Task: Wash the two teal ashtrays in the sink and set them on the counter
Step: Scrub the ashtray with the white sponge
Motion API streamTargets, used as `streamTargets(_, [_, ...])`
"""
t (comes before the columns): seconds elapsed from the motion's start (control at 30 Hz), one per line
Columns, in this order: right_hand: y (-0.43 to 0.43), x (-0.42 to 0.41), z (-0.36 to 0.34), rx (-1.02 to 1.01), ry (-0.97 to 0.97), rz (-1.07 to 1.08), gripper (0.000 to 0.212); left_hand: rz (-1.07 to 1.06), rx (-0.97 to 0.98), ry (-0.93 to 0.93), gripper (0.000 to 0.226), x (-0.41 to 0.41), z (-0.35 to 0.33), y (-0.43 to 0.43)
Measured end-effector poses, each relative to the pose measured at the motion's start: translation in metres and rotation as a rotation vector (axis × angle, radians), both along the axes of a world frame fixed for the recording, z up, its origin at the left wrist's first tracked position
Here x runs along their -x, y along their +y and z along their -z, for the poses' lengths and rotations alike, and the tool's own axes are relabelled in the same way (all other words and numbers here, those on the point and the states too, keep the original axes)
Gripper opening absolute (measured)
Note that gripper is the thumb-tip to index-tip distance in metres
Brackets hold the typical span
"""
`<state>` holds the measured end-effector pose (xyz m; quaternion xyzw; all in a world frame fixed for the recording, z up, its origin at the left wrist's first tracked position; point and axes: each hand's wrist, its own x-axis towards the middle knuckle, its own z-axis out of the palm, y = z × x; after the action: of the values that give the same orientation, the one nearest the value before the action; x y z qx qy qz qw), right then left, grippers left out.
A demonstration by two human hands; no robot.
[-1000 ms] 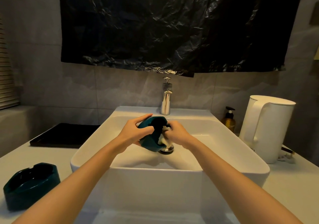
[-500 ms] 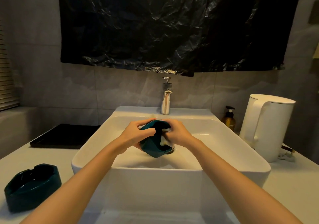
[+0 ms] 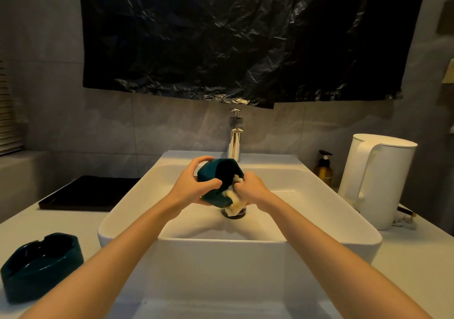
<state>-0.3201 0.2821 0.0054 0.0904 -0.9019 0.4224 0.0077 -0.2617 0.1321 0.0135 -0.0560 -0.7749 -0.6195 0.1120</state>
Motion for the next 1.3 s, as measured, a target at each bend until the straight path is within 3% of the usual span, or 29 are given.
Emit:
streamTargets(0.07, [-0.0001,-0.0013,0.0005,0.042,-0.003,-0.059,0.033,-0.026,0.020,0.013,0.046,-0.0001,0.0008,-0.0028])
streamTargets(0.2, [0.0038,-0.0026,0.0000,-0.032,0.311,-0.057,0.030,0.035,0.078,-0.040,0.044,-0.0023,0.0032,-0.0043])
streamTargets(0.33, [0.0076,-0.0047,-0.0029,-0.326,0.451,-0.079,0.024,0.059,0.104,-0.071,0.036,-0.0044,0.0021,-0.0027])
streamTargets(0.43, [0.0065,-0.0031,-0.0005,-0.342,0.409,-0.130,0.024,0.039,0.125,-0.065,0.037,-0.0056,0.0014,-0.0052])
streamTargets(0.57, [0.0055,-0.0043,0.0008,-0.182,0.347,-0.192,0.027,0.038,0.121,-0.058,0.036,-0.0058,0.0029,-0.0074])
streamTargets(0.73, [0.0060,-0.0024,0.0012,-0.362,0.388,-0.111,0.026,0.057,0.126,-0.093,0.035,-0.0047,0.0024,-0.0035])
streamTargets(0.83, [0.0050,-0.0032,0.0007,-0.323,0.388,-0.045,0.027,0.014,0.069,-0.114,0.046,-0.0032,-0.0009,-0.0035])
streamTargets(0.93, [0.0027,-0.0009,-0.0001,-0.172,0.282,0.048,0.024,0.031,-0.005,-0.107,0.059,-0.0019,-0.0013,-0.0028])
streamTargets(1.1, [0.0012,-0.0032,-0.0009,-0.093,0.079,-0.025,0.026,-0.025,0.059,-0.024,0.047,-0.0003,0.0011,-0.0045])
streamTargets(1.23, [0.0063,-0.0081,-0.0002,-0.136,0.402,-0.106,0.028,0.020,0.102,-0.057,0.043,-0.0024,0.0042,-0.0053])
streamTargets(1.3, [0.0081,-0.0092,-0.0008,-0.269,0.567,-0.173,0.027,0.030,0.144,-0.073,0.040,-0.0034,0.0045,-0.0050])
